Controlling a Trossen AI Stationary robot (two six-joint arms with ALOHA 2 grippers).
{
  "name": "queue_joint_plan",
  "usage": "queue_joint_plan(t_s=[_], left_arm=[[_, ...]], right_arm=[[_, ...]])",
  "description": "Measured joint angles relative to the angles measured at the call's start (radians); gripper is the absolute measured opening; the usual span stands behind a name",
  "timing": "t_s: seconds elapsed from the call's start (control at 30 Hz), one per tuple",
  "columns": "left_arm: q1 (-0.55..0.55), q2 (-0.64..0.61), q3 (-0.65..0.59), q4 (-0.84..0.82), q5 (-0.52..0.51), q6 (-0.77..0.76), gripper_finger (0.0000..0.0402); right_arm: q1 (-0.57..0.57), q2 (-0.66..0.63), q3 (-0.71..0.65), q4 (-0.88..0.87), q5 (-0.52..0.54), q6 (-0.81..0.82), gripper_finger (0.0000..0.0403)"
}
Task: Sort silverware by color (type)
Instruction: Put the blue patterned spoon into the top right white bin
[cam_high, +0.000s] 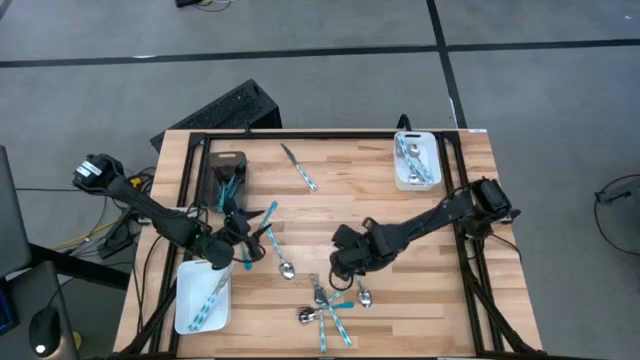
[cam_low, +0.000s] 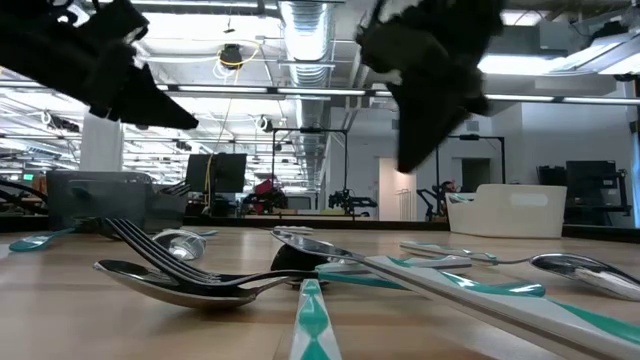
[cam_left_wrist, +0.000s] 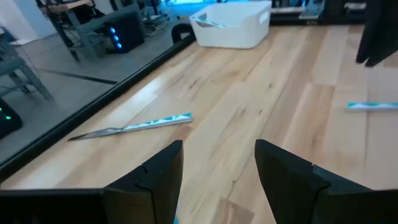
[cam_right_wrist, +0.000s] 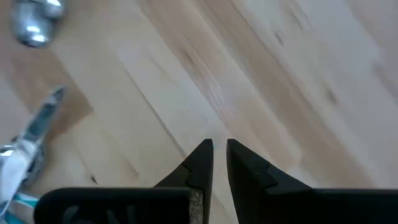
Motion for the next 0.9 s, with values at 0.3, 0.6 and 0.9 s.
queue_joint_plan(t_s=[0.3,0.6,0.9], left_arm=[[0.059,0.036,0.0,0.05,0.003,0.066,0.0187],[0.146,0.035,0.0,0.182,0.089,0.232,0.0187],[0.217,0.036,0.0,0.19,0.144,0.257,0.0187]], right_arm=[[0.097,0.0,-0.085,0.018,-0.028,0.273,0.0092],[0.169,0.0,-0.143,0.147,-0.076,0.356,0.0175],[0.218,0.002,-0.212,0.238,-0.045,0.379,0.0153]])
